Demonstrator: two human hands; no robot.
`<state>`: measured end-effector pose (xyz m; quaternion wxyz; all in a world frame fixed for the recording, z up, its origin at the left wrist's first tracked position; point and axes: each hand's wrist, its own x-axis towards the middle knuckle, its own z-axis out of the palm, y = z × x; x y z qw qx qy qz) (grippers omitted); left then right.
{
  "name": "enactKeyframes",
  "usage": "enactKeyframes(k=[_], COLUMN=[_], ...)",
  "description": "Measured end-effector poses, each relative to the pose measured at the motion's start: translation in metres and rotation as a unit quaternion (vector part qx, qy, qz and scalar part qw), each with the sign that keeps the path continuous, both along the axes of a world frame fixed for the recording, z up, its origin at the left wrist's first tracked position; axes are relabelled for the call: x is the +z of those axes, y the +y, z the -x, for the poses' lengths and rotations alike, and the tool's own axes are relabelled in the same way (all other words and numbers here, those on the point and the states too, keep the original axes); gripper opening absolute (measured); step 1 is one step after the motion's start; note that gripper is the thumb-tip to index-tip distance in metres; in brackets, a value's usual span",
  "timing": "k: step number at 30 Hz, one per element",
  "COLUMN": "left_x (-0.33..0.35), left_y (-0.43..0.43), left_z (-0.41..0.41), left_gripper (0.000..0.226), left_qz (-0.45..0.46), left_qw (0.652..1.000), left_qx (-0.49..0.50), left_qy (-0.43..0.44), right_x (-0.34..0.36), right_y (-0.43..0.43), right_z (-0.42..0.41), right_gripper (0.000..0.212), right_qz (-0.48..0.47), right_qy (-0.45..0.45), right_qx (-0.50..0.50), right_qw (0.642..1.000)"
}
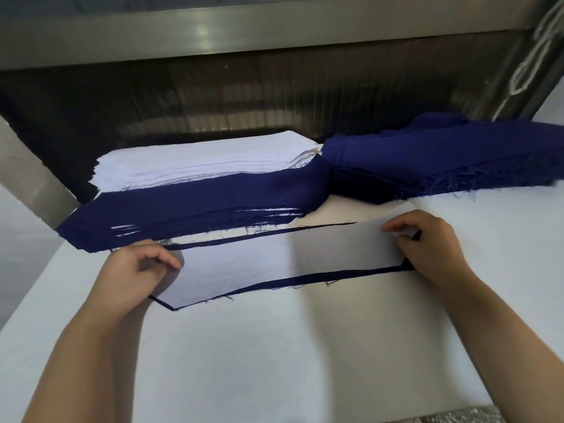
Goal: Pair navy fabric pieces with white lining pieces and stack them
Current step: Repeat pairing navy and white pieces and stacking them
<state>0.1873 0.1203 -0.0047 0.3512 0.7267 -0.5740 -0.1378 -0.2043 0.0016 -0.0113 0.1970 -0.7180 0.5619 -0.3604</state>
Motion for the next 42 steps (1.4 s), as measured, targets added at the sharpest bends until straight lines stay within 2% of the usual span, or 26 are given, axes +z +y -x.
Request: enactKeyframes(k=[6, 11, 15, 18, 20, 23, 27, 29, 35, 39, 42], left_x=[0.004, 0.007, 0.006, 0.007, 0.007, 0.008, 0.009, 0.012, 0.019, 0.027, 0.032], left_y=[0.0, 0.0, 0.002, 0.003, 0.004, 0.003, 0.001, -0.003, -0.034, -0.064, -0.089], left_z=[0.005, 0.007, 0.011, 0.013, 0.013, 0.012, 0.01, 0.011, 0.002, -0.011, -0.02], left_gripper=[0.044, 0.045, 0.054, 0.047, 0.051, 0.046, 0.046, 0.039, 0.032, 0.019, 0.024], left_qz=[-0.012, -0.002, 0.005, -0.001, -0.013, -0.019, 0.009, 0.03, 0.06, 0.053, 0.021], left_qw=[1.0, 1.0, 0.994, 0.99, 0.989, 0.989, 0.989, 0.989, 0.977, 0.969, 0.967], left_qx=[0.016, 0.01, 0.085, 0.109, 0.118, 0.121, 0.136, 0.137, 0.195, 0.222, 0.234], left_qy=[0.007, -0.017, -0.063, -0.087, -0.086, -0.082, -0.056, -0.047, -0.067, -0.089, -0.099], right_x=[0.0, 0.001, 0.003, 0.004, 0.006, 0.01, 0.021, 0.027, 0.042, 0.051, 0.052], right_y=[0.001, 0.003, 0.005, 0.008, 0.008, 0.009, 0.004, -0.003, -0.048, -0.078, -0.1], right_z=[0.0, -0.003, -0.006, -0.006, -0.008, -0.012, -0.026, -0.041, -0.101, -0.136, -0.16], right_gripper=[0.04, 0.03, 0.017, 0.018, 0.019, 0.019, 0.019, 0.02, 0.037, 0.044, 0.046], right_qz=[-0.004, 0.007, 0.028, 0.024, 0.008, -0.015, 0.01, 0.013, 0.047, 0.066, 0.053], right_qy=[0.011, 0.03, 0.096, 0.157, 0.196, 0.234, 0.211, 0.192, 0.17, 0.155, 0.153], right_qx=[-0.008, -0.016, -0.057, -0.098, -0.097, -0.087, -0.072, -0.038, 0.062, 0.097, 0.116], right_qw=[1.0, 0.999, 0.993, 0.982, 0.976, 0.968, 0.975, 0.981, 0.982, 0.981, 0.98])
